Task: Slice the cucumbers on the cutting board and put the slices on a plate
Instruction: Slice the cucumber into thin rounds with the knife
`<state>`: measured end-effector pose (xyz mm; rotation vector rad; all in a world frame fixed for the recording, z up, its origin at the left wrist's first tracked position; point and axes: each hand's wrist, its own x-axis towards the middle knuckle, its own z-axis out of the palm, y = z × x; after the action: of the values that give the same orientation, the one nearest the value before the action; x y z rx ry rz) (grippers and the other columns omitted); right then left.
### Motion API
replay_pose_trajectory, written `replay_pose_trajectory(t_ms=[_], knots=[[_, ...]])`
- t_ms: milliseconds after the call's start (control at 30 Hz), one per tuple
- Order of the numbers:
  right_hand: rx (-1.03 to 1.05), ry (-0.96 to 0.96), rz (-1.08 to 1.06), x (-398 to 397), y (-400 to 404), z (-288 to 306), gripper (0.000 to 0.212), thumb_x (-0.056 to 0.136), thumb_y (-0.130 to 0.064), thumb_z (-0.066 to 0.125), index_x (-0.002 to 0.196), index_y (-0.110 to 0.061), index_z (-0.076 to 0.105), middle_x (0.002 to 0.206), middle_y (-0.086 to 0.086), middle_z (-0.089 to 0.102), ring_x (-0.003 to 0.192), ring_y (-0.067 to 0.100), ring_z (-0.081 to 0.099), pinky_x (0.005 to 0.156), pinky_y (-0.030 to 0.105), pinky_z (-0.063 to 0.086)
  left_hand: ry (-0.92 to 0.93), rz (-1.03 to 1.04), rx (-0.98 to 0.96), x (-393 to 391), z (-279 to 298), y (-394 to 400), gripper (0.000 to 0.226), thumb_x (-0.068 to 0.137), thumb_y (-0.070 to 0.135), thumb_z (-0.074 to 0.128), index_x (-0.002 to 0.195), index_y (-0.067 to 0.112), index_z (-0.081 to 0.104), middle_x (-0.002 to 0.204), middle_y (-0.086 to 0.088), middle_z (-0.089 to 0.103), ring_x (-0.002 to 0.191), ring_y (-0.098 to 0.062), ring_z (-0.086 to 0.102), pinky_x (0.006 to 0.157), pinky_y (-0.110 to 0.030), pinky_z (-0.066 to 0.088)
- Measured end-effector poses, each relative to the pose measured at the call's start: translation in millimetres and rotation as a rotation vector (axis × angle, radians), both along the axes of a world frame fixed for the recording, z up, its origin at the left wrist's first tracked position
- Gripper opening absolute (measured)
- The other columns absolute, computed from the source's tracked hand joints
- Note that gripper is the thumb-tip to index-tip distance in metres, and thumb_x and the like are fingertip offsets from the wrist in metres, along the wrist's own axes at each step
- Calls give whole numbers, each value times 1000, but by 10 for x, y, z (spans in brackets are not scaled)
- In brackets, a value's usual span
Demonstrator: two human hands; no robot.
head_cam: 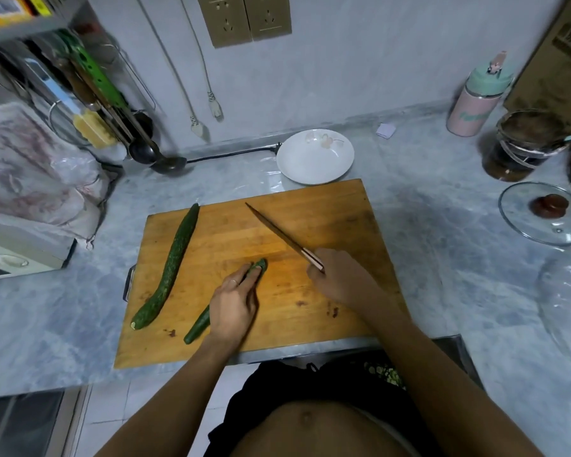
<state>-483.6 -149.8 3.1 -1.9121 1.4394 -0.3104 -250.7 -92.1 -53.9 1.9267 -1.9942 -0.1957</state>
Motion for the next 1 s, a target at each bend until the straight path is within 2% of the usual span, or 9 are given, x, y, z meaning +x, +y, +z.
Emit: replay_pose_trajectory(t_ms=[100, 233, 367, 433, 500, 567, 700, 800, 1000], knots=[[24, 49, 47, 34, 83, -11, 30, 104, -40, 47, 106, -11, 57, 92, 6, 63, 81, 23, 62, 73, 44, 56, -33, -18, 5, 33, -40, -13, 44, 89, 8, 59, 132, 19, 60, 135, -6, 58, 112, -30, 60, 79, -41, 57], [109, 62, 80, 52, 69, 51, 39, 104, -48, 42, 111, -12, 56, 100, 5, 61, 89, 23, 60, 78, 42, 54, 9, 38, 19, 83, -39, -90, 37, 94, 25, 62, 130, 17, 61, 129, -5, 62, 112, -29, 60, 84, -40, 54], [168, -125, 33, 138, 105, 203, 47, 106, -48, 33, 74, -15, 46, 70, 5, 48, 64, 21, 49, 62, 32, 38, 29, 122, 33, 108, 34, -249, 34, 91, 25, 65, 123, 11, 66, 118, -8, 67, 112, -30, 56, 88, -37, 48], [198, -198, 22, 156, 175, 278, 51, 108, -45, 28, 69, -15, 41, 64, 5, 42, 56, 19, 45, 57, 28, 33, 62, 147, 67, 103, 60, -282, 32, 94, 25, 60, 122, 12, 66, 119, -8, 66, 113, -28, 54, 87, -34, 47], [269, -210, 18, 168, 246, 317, 52, 108, -44, 26, 69, -14, 42, 59, 2, 43, 42, 3, 48, 49, 21, 36, 102, 143, 61, 81, 73, -245, 29, 94, 26, 58, 120, 16, 67, 118, -5, 66, 110, -27, 57, 82, -33, 51], [294, -182, 33, 199, 283, 335, 54, 109, -43, 25, 70, -11, 44, 58, 1, 45, 36, -2, 47, 46, 19, 33, 113, 132, 15, 52, 62, -164, 25, 94, 25, 59, 116, 20, 70, 116, -1, 69, 104, -25, 61, 75, -31, 53], [267, -176, 40, 250, 297, 368, 53, 109, -41, 23, 75, -8, 46, 64, 9, 43, 46, 16, 40, 44, 23, 30, 43, 90, -62, 31, 18, -79, 30, 88, 18, 56, 113, 21, 73, 115, 2, 71, 96, -25, 66, 69, -30, 55], [266, -181, 37, 251, 325, 369, 51, 109, -40, 23, 77, -9, 47, 66, 12, 45, 54, 24, 43, 40, 19, 32, -26, 49, -65, 30, 6, -71, 38, 83, 18, 52, 114, 23, 73, 118, 1, 70, 95, -26, 67, 64, -32, 57], [247, -177, 68, 239, 401, 422, 47, 109, -39, 28, 77, -11, 49, 71, 12, 49, 57, 19, 43, 54, 31, 34, -57, 42, -34, 10, 1, -56, 37, 83, 12, 68, 118, 24, 71, 123, 1, 67, 98, -26, 65, 62, -33, 57]])
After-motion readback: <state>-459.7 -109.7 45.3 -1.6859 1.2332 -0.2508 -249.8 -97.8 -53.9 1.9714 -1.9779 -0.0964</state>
